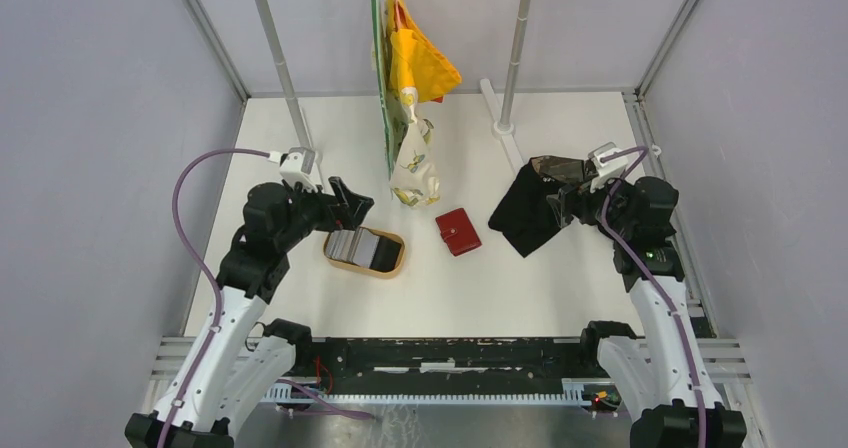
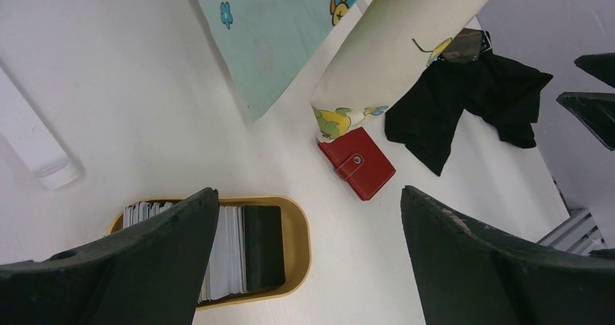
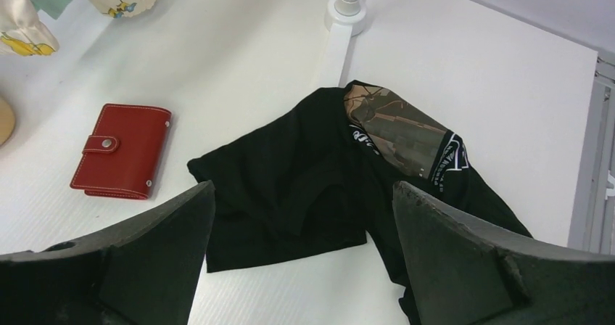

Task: Put the credit cards into the card holder
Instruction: Move the card holder to the center of the board.

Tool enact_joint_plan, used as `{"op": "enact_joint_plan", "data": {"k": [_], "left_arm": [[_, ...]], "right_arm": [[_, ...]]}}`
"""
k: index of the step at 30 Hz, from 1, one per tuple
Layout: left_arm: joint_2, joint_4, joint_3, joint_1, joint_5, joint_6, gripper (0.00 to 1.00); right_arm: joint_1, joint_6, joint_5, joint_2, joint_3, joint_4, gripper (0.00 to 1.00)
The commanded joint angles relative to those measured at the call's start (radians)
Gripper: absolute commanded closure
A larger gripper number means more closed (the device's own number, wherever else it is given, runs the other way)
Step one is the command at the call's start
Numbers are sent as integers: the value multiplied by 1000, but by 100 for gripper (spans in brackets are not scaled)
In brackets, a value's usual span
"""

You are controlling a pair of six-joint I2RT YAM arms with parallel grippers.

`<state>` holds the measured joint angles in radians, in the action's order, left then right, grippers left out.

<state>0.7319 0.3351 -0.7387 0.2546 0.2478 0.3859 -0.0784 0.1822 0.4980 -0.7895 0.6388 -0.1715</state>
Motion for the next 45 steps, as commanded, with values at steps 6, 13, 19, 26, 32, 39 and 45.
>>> {"op": "enact_joint_plan", "data": {"k": [6,13,19,26,32,39,45], "left_arm": [[-47,-31,9,-7,83,-43,0],[-72,-40,38,-8,251,6,1],[-160,-254,220,20,360,180,5],[-185,-368,313,331,52,281,10],[69,-251,220,614,-411,233,23],[346,-40,55,752,-724,216,44],[405,-146,48,771,-659,173,44]], "right_arm": [[6,-15,202,43,-102,123,2],[7,131,340,4,-186,161,2],[8,246,363,-11,-192,99,2],[14,471,507,-19,-205,-5,2],[14,523,492,-5,-197,-46,2],[14,527,492,-9,-188,-59,2],[22,519,508,-7,-197,-46,2]]}}
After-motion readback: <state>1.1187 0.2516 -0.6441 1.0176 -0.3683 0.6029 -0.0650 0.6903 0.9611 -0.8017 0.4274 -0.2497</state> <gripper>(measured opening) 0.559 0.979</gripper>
